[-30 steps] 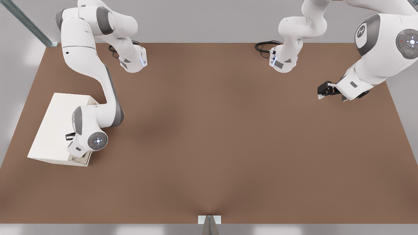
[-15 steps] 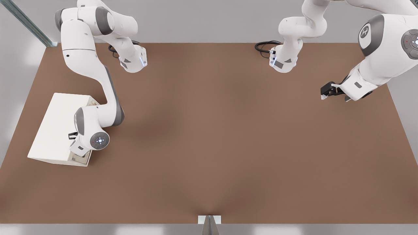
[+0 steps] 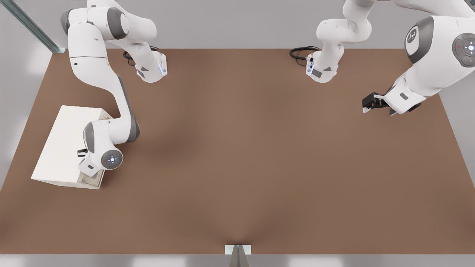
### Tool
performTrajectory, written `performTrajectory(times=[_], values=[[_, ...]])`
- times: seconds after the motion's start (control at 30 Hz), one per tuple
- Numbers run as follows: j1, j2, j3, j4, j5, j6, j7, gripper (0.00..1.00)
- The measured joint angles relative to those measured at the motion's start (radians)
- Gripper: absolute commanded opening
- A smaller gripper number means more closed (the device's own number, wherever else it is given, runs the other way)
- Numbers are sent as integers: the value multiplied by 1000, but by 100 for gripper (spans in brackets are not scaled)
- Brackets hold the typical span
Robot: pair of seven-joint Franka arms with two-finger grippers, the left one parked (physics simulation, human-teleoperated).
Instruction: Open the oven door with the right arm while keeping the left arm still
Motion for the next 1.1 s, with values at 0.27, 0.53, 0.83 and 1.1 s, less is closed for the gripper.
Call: performTrajectory(times=[0.27, 0.53, 0.83, 1.1], values=[[8, -3, 3, 2, 5, 2, 7, 21], [111, 32, 4, 317, 139, -129, 13, 100], [-96, -239, -14, 410, 673, -269, -66, 100], [-96, -296, -17, 338, 743, -280, -119, 100]])
